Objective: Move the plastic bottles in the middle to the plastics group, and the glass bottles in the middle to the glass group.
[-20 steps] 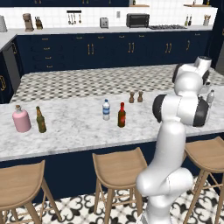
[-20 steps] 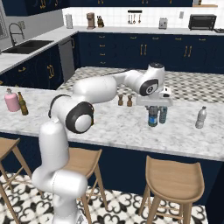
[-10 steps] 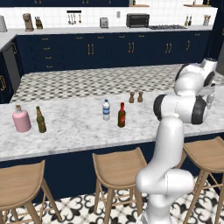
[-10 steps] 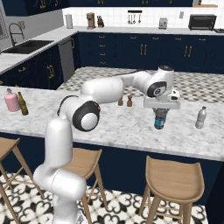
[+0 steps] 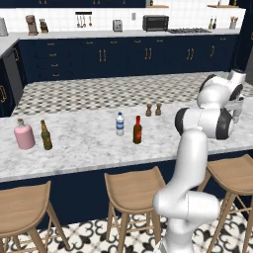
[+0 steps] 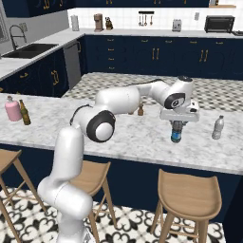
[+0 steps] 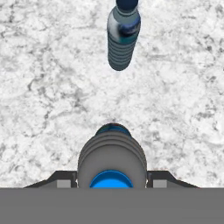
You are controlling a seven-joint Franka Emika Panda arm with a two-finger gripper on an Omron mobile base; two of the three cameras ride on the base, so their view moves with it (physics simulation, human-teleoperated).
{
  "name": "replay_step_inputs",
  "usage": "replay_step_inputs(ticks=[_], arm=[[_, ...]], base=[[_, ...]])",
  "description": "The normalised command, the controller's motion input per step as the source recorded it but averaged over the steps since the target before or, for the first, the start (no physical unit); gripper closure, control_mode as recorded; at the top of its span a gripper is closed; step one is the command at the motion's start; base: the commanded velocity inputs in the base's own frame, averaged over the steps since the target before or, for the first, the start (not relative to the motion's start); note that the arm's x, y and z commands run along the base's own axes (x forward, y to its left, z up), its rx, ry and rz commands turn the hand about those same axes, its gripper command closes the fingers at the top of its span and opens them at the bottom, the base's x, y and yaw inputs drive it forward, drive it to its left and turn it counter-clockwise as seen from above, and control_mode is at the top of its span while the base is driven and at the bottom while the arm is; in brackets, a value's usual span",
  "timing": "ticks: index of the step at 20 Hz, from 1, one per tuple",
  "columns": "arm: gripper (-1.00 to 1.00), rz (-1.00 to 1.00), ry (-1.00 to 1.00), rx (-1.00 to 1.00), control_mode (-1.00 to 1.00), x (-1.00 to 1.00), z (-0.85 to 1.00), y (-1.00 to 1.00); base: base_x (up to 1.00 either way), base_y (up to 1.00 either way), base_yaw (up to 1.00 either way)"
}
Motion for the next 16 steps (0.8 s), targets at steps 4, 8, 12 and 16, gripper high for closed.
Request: replay_step_inputs(ticks=[4,8,12,16], arm=[[1.00,0.00,0.00,0.00,-1.00,0.21,-0.03,-0.01],[1.00,0.00,0.00,0.00,-1.00,0.16,-0.18,0.00],[1.00,0.01,0.00,0.00,-1.00,0.13,-0.35,0.04],[1.00,0.00,0.00,0.00,-1.00,0.39,-0.24,0.00]], base=[[0.00,0.00,0.00],[0.00,0.00,0.00],[0.00,0.00,0.00],[0.00,0.00,0.00]])
